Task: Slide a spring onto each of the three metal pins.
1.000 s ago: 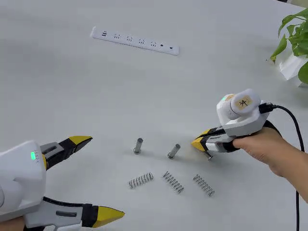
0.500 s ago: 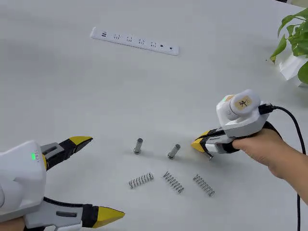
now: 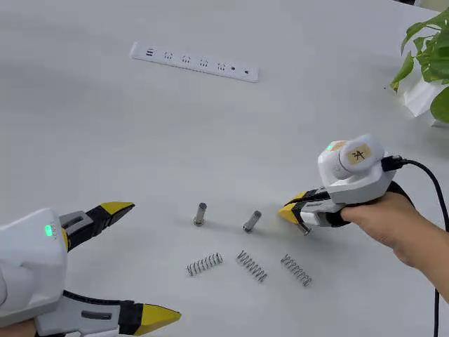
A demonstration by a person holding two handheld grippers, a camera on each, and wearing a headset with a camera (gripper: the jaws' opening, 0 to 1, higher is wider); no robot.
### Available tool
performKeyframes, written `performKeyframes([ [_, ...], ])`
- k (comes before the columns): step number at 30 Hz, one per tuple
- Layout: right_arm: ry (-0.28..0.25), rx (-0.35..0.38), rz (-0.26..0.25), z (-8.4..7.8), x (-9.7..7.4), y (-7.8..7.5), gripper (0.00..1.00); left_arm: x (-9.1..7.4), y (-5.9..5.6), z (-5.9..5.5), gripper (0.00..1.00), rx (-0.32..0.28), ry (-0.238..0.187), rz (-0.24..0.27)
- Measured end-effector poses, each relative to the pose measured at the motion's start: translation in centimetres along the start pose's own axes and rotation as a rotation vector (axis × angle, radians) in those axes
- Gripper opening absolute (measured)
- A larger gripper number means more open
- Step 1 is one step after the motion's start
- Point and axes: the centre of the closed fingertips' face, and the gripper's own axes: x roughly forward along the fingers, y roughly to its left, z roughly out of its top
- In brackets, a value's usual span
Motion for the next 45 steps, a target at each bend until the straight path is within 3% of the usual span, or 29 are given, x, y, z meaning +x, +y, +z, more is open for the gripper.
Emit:
performKeyframes([
  [19,-0.059,0.004,-0.021,0.2,-2.3,0.4,0.05,0.3,-0.2,0.3,0.98,0.007,0.001,-0.009],
  [45,-0.148,0.061,-0.06,-1.1,-4.3,-0.6,0.04,0.4,-0.5,0.6,0.98,0.016,0.003,-0.019],
])
